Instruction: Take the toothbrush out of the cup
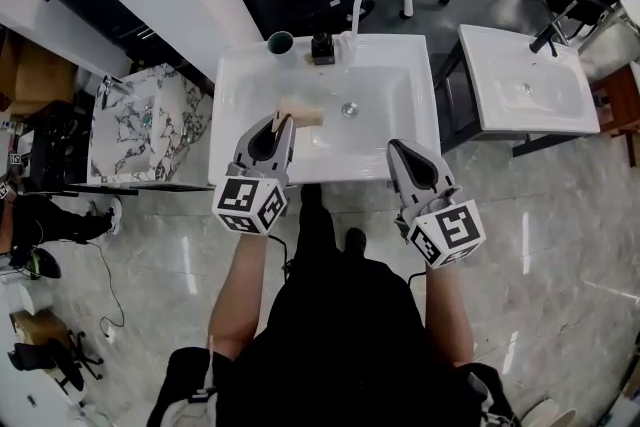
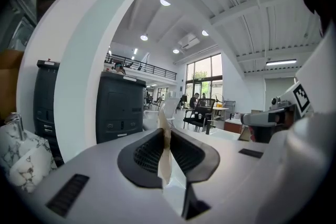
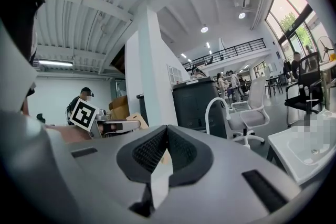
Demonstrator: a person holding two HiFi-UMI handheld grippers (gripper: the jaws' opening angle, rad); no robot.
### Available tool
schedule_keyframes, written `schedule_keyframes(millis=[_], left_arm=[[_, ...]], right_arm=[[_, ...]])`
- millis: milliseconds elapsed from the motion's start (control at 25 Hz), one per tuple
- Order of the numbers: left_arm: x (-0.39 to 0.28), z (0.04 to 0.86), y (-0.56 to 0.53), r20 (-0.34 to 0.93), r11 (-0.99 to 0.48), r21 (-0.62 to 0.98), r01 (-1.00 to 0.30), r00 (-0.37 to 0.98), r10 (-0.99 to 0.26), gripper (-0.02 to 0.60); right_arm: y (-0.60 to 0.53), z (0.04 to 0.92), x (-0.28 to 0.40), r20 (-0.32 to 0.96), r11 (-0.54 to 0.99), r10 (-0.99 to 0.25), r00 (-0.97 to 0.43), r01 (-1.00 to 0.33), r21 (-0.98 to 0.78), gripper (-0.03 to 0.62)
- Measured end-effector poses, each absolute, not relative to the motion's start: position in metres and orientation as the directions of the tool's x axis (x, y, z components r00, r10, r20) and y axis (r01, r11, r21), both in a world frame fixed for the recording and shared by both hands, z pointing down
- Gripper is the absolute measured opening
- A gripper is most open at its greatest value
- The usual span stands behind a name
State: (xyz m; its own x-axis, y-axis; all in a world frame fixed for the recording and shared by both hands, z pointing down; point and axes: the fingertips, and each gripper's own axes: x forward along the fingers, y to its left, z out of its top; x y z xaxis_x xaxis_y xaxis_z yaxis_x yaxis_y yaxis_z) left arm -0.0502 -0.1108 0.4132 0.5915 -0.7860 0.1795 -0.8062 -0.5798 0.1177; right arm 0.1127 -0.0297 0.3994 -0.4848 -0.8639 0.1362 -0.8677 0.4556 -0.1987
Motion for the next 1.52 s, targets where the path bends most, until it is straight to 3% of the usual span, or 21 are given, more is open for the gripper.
schedule_keyframes(millis=[840,1520], left_arm=[[-0.058,0.393,-0.008,0.155,-0.563,0.116,-0.818,0.575,-0.803,0.052],[-0.069,0.390,0.010,0.148,-0.566,0.131,-0.814,0.581,-0.800,0.052]], right_arm=[[0.009,0.387,0.067,0.115,0.613,-0.769,-0.629,-0.776,-0.145,0.031],[0.025,0.383,0.048,0.131,0.631,-0.756,-0.641,-0.768,-0.114,0.031]])
